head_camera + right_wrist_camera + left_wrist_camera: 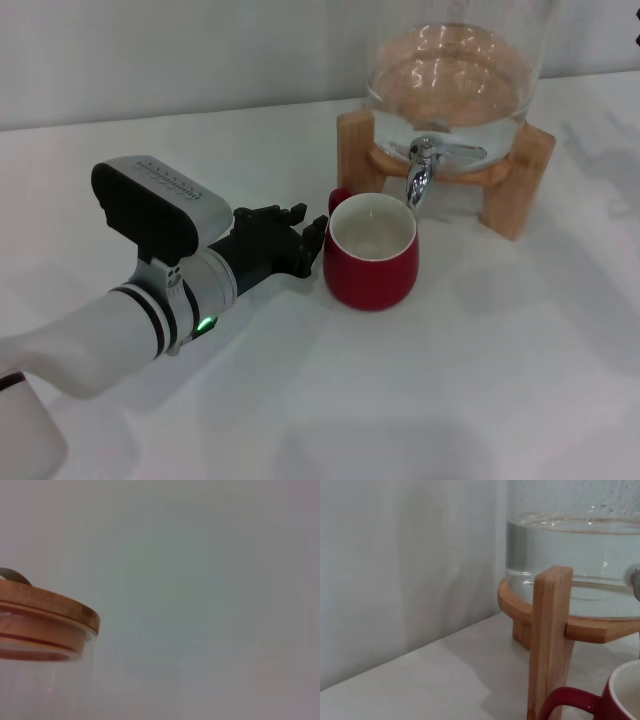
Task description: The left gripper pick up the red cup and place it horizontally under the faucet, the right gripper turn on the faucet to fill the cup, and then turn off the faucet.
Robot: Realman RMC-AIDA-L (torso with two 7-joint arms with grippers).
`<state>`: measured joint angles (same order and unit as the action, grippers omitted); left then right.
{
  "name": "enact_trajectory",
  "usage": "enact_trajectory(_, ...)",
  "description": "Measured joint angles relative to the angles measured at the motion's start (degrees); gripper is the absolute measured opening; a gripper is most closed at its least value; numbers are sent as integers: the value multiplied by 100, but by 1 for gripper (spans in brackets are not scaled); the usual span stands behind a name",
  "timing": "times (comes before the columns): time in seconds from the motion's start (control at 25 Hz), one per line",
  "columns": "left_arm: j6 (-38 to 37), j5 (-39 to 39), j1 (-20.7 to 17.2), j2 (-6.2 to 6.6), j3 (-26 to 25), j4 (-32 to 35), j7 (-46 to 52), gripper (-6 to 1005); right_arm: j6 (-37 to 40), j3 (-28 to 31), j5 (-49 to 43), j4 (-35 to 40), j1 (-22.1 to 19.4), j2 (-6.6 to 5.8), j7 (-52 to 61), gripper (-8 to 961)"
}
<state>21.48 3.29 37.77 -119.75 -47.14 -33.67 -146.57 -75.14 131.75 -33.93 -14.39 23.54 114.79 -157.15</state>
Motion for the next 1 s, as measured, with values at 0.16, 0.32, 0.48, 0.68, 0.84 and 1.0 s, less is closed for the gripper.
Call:
enact_trajectory(0.16, 0, -36, -84, 26, 8, -107, -3, 260, 15, 0, 0, -13, -15, 0, 0, 674)
enact_trajectory(0.32, -7, -47, -43, 30, 52, -111, 2, 262, 22, 0, 0, -11, -16, 0, 0, 673)
enact_trajectory(0.48, -12, -88, -19, 31, 68, -123, 4, 260, 26, 0, 0, -9, -13, 0, 0, 673)
enact_trajectory(0.68, -20, -148, 46, 29, 76, -159, 6, 261, 25, 0, 1, -10, -19, -1, 0, 673)
enact_trajectory(0.84, -21, -148, 62, 24, 76, -155, 7, 262, 14, 0, 11, 5, -19, 0, 0, 673)
enact_trajectory(1.0, -21, -149, 147, 16, 76, -107, 6, 263, 2, 0, 10, 14, -18, -1, 0, 673)
